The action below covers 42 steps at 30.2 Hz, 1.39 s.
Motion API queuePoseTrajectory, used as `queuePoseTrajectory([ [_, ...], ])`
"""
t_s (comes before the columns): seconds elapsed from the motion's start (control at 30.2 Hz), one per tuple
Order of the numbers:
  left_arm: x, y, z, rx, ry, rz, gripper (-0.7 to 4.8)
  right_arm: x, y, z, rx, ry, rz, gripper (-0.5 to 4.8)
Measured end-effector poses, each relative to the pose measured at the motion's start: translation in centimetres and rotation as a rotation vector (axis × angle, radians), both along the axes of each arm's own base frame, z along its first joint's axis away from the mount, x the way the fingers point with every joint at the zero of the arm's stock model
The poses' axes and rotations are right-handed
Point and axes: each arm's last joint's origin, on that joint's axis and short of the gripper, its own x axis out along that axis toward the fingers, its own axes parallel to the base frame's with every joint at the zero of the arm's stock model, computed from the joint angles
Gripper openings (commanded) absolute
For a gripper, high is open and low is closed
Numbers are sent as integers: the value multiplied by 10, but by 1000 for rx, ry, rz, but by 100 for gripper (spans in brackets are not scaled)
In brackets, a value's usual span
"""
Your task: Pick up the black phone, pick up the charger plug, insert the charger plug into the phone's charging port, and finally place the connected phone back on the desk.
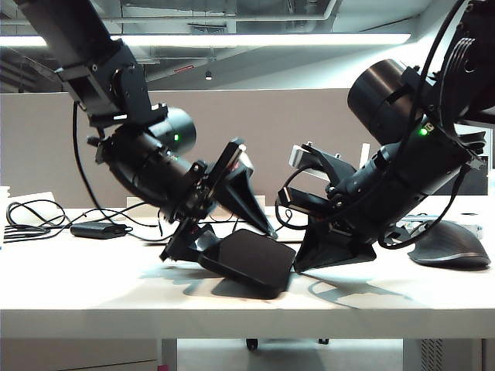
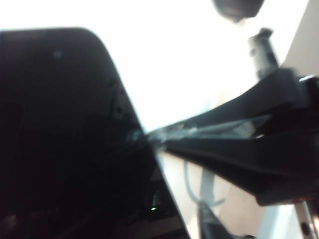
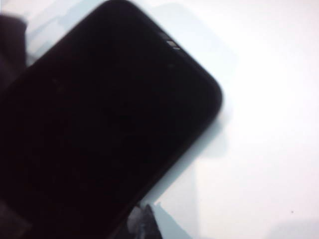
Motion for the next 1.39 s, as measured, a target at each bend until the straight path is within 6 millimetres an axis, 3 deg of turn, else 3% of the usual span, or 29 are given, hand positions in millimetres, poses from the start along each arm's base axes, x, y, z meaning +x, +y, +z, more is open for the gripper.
queuePoseTrajectory([
  [0.3, -5, -9, 1, 9, -10, -24, 324, 0, 0, 0, 0, -1, 0, -6],
  [0.33, -5, -9, 1, 14, -12, -22, 310, 0, 0, 0, 0, -1, 0, -6],
  [0.43, -5, -10, 1, 29, -23, -17, 202, 0, 0, 0, 0, -1, 0, -6],
  [0.53, -5, -10, -2, 60, -29, -2, 148, 0, 0, 0, 1, -2, 1, -6],
  [0.79, -5, -10, -3, 62, -29, 1, 86, 0, 0, 0, 2, -2, 1, -6],
  [0.86, -5, -10, -3, 61, -29, 0, -15, 0, 0, 0, 2, -2, 2, -6],
  [1.22, -4, -11, 4, 29, -35, -7, -6, -3, -3, 4, -6, 14, 1, -6],
  [1.39, -7, -10, 17, 50, -135, -32, -6, -11, -9, 27, 2, -10, 4, -6],
])
